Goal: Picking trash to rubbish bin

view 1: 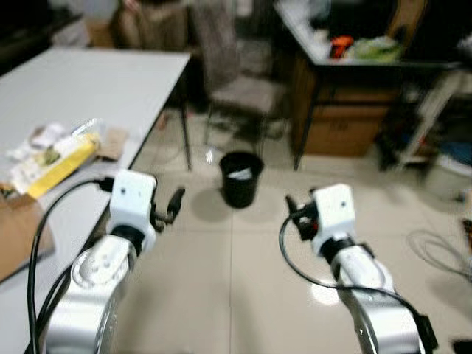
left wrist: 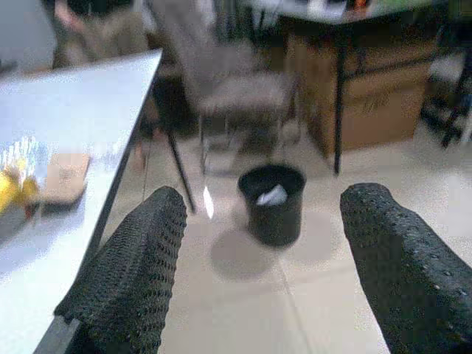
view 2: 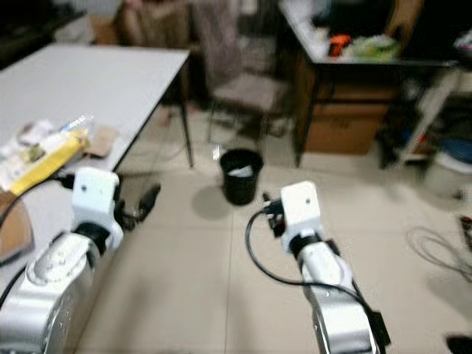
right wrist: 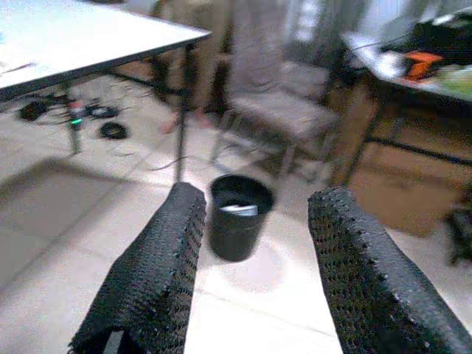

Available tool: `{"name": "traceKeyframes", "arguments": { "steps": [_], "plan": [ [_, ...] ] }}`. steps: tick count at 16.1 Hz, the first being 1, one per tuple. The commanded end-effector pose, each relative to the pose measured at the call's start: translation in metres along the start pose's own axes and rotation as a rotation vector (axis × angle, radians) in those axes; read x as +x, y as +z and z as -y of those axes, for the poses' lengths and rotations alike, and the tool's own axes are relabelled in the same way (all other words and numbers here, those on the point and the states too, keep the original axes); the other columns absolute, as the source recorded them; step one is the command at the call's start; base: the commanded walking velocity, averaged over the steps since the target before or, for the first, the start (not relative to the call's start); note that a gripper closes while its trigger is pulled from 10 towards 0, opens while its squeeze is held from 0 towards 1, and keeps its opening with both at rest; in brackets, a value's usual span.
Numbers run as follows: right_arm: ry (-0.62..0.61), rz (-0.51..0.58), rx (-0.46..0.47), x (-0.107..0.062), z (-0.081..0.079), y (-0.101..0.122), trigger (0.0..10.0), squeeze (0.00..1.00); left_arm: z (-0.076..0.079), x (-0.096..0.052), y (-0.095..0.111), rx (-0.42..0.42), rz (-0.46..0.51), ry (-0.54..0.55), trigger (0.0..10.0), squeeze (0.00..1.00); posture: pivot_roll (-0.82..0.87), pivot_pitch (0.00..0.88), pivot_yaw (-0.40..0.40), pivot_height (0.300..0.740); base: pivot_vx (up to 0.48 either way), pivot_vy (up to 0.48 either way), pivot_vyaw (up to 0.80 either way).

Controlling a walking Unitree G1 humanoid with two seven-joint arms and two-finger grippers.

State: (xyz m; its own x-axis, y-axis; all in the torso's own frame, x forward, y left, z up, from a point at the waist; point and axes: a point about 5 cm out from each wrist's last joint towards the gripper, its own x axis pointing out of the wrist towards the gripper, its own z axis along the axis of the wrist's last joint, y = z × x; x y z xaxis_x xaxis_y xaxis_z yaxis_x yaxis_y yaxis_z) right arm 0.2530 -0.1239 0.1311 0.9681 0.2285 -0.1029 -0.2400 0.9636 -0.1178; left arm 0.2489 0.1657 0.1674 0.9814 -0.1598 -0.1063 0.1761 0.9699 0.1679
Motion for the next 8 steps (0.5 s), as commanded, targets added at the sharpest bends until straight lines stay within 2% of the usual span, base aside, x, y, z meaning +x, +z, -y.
{"name": "traceKeyframes", "arguments": {
  "steps": [1,5,8],
  "plan": [
    [0.002,0.018,-0.011,0.0011,0.0002,0.0026,10.0,0.00,-0.0038,0.0031,0.0014,0.023,0.017,0.040,10.0,0.00,-0.01,0.000,-0.026,0.740,0.000,0.000,0.00],
    [0.028,0.082,-0.020,0.0011,-0.0020,0.0096,10.0,0.00,-0.0109,0.0075,0.0046,0.063,0.067,0.121,10.0,0.00,0.00,0.000,-0.031,0.740,0.000,0.000,0.00],
    [0.056,0.090,-0.044,0.0026,-0.0052,0.0086,10.0,0.00,-0.0123,0.0104,-0.0002,0.087,0.063,0.116,10.0,0.00,0.00,0.000,-0.030,0.740,0.000,0.000,0.74]
  ]
}}
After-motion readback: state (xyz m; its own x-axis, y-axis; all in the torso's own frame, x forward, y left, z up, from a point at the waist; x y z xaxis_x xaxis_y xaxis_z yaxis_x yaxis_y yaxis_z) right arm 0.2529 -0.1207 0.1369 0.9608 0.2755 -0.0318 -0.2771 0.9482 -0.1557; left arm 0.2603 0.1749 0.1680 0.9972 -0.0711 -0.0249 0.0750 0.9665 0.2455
